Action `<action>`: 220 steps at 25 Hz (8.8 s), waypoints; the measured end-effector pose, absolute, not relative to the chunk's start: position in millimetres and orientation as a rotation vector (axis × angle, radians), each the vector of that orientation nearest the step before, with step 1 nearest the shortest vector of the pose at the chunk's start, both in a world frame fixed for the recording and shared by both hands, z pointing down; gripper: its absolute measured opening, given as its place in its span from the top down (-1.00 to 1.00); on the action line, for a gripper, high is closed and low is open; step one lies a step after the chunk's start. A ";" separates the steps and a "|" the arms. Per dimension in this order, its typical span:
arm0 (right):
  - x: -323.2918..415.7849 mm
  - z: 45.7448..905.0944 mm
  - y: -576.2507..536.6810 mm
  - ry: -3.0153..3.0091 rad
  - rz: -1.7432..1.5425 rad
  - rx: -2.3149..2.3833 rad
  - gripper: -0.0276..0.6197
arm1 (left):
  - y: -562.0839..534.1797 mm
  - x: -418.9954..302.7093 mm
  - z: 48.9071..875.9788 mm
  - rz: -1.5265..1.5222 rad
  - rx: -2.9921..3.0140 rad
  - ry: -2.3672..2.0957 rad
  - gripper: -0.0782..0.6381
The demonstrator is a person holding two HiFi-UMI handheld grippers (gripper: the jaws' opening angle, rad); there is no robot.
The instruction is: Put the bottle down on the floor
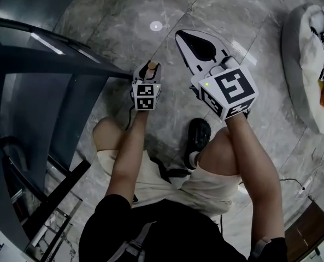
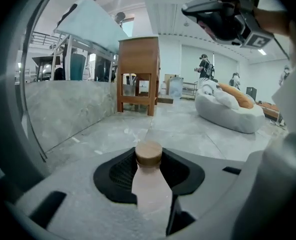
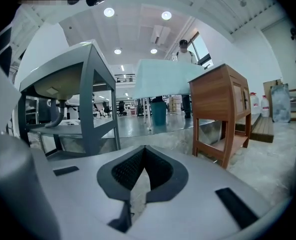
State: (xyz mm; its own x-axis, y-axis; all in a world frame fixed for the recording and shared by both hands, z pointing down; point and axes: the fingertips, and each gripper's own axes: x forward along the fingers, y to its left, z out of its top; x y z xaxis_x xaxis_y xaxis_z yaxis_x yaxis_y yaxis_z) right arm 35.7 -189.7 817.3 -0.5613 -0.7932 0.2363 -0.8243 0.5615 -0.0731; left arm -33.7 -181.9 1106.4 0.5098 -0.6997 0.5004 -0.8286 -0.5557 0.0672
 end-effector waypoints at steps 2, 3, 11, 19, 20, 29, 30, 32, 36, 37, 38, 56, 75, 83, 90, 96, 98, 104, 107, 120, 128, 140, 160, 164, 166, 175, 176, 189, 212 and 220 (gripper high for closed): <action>33.5 817.3 -187.8 -2.617 0.278 1.364 0.90 | -184.9 -32.4 1121.3 0.621 2.441 -1.288 0.38; 32.0 817.4 -186.7 -2.617 0.284 1.355 0.90 | -186.5 -32.0 1128.3 0.624 2.430 -1.294 0.38; 26.0 824.2 -177.7 -2.594 0.302 1.304 0.90 | -186.8 -31.6 1170.4 0.675 2.378 -1.302 0.38; 27.3 827.1 -176.9 -2.551 0.268 1.313 0.90 | -183.0 -35.4 1195.0 0.681 2.345 -1.300 0.38; 28.0 828.2 -177.1 -2.540 0.261 1.314 0.90 | -182.9 -35.8 1195.5 0.681 2.346 -1.302 0.38; 31.6 837.0 -174.0 -2.496 0.257 1.299 0.90 | -177.8 -33.3 1198.3 0.717 2.364 -1.296 0.38; 31.2 838.1 -172.5 -2.492 0.254 1.288 0.90 | -177.6 -33.8 1197.9 0.717 2.360 -1.295 0.38; 32.7 839.3 -171.2 -2.480 0.244 1.280 0.90 | -178.4 -33.1 1195.4 0.724 2.367 -1.290 0.38; 38.9 843.9 -169.0 -2.446 0.234 1.272 0.90 | -177.7 -31.6 1193.3 0.732 2.368 -1.270 0.37; 38.6 844.9 -168.3 -2.441 0.228 1.263 0.91 | -178.1 -32.1 1193.1 0.739 2.370 -1.265 0.37; 37.5 845.4 -167.5 -2.438 0.221 1.252 0.90 | -178.5 -32.4 1192.3 0.744 2.374 -1.262 0.38; 50.1 844.6 -166.5 -2.425 0.261 1.302 0.90 | -201.9 -17.8 1063.4 0.596 2.546 -1.195 0.36; 60.6 842.4 -179.3 -2.432 0.331 1.395 0.90 | -194.3 -5.4 845.4 0.176 2.736 -1.115 0.37; 76.3 838.4 -178.4 -2.461 0.373 1.436 0.90 | -191.5 3.3 841.6 0.184 2.745 -1.127 0.40; 71.4 840.4 -179.9 -2.472 0.390 1.419 0.90 | -195.0 3.7 847.6 0.168 2.733 -1.148 0.70; 66.4 836.6 -184.8 -2.496 0.417 1.415 0.90 | -198.8 9.6 848.2 0.139 2.776 -1.114 0.73; 65.4 838.3 -188.0 -2.501 0.439 1.419 0.90 | -200.0 11.8 845.8 0.137 2.805 -1.104 0.73; 56.0 849.6 -190.4 -2.494 0.503 1.419 0.90 | -204.0 4.3 832.3 0.115 2.753 -1.142 0.73; 52.1 854.3 -189.1 -2.486 0.505 1.414 0.90 | -200.9 6.6 817.8 0.127 2.740 -1.144 0.73; 86.6 748.2 -134.0 -2.347 0.536 1.472 0.90 | -168.3 13.6 656.6 0.228 2.726 -1.090 0.73; 89.4 551.2 -120.3 -2.399 0.476 1.479 0.90 | -143.4 15.6 506.7 0.245 2.635 -1.088 0.73; 99.3 300.6 -100.5 -2.510 0.395 1.332 0.90 | -110.9 9.4 288.8 0.223 2.540 -1.204 0.73; 112.1 195.5 -96.0 -2.675 0.351 1.270 0.90 | -87.0 -4.3 207.1 0.169 2.522 -1.397 0.73; 94.7 192.9 -94.7 -2.685 0.330 1.212 0.90 | -82.2 -28.5 203.4 0.157 2.488 -1.459 0.73; 78.6 191.9 -93.1 -2.695 0.318 1.174 0.90 | -76.9 -47.3 200.9 0.148 2.467 -1.499 0.73; -54.4 179.0 -73.7 -2.809 0.253 0.847 0.91 | -24.6 -183.1 195.8 0.135 2.257 -1.780 0.73; -73.0 178.6 -68.6 -2.820 0.248 0.804 0.90 | -15.9 -200.4 195.2 0.135 2.229 -1.817 0.73; -284.5 172.6 30.6 -2.900 0.172 0.373 0.91 | 118.1 -385.4 196.8 0.087 1.912 -2.135 0.73; -360.4 181.7 99.4 -2.869 0.152 0.386 0.91 | 185.3 -461.3 197.3 0.065 1.926 -2.119 0.73; -362.6 186.8 105.5 -2.858 0.148 0.377 0.91 | 191.2 -463.1 203.5 0.053 1.934 -2.095 0.73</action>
